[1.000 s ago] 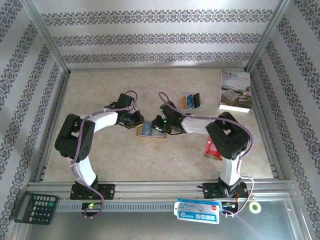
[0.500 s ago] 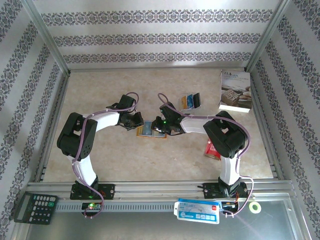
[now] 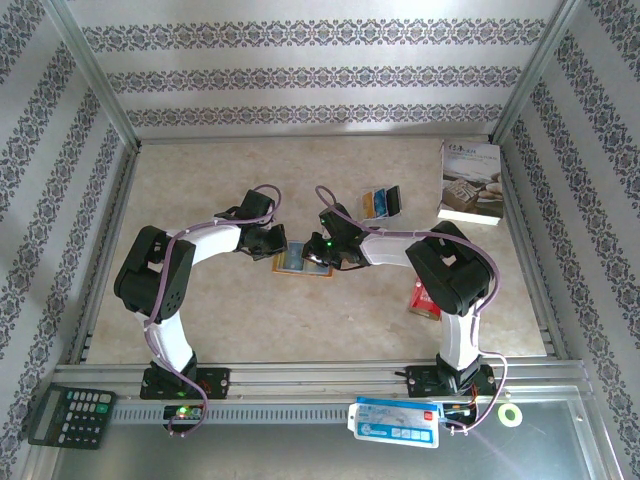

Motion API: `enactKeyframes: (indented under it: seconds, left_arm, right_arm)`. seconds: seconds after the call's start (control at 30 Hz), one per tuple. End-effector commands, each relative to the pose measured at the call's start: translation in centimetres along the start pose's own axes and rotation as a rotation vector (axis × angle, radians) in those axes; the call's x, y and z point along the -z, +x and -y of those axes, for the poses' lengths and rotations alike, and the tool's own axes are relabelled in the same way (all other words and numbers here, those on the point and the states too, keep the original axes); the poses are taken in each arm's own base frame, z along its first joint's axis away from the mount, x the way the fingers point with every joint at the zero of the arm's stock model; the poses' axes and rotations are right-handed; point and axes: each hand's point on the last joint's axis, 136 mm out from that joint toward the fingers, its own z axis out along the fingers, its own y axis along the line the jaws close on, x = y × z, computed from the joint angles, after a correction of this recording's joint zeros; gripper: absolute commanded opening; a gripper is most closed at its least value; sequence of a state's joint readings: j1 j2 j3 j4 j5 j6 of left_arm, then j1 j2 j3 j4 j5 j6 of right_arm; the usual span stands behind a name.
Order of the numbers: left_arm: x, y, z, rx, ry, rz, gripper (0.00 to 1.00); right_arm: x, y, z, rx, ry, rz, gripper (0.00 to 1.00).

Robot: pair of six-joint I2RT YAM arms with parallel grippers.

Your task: Take the credit cards out of the card holder

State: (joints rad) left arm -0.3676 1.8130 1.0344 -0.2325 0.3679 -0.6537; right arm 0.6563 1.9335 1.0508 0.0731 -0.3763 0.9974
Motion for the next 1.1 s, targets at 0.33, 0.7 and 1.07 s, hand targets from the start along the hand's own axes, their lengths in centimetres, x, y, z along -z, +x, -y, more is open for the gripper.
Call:
enactKeyframes:
  seconds: [0.33,0.7,1.07]
  left_arm:
    - [-0.4,2.6,-3.3,0.001,-0.144,-0.064,0.08]
    - [0.8,1.5,-1.9,-0.012,-0.117,-0.029,0.18]
    - [2.9,0.5,1.7,-0.079,-0.062,0.02,0.18]
  right_arm:
    - [0.8,-1.0,0.0,-0.006,-0.032,0.035,0.03]
    - [2.0,-1.2,0.9,-0.008,-0.018,0.064,0.01]
    - [1.7,-1.2,1.0,-0.012,-0.023,0.052,0.01]
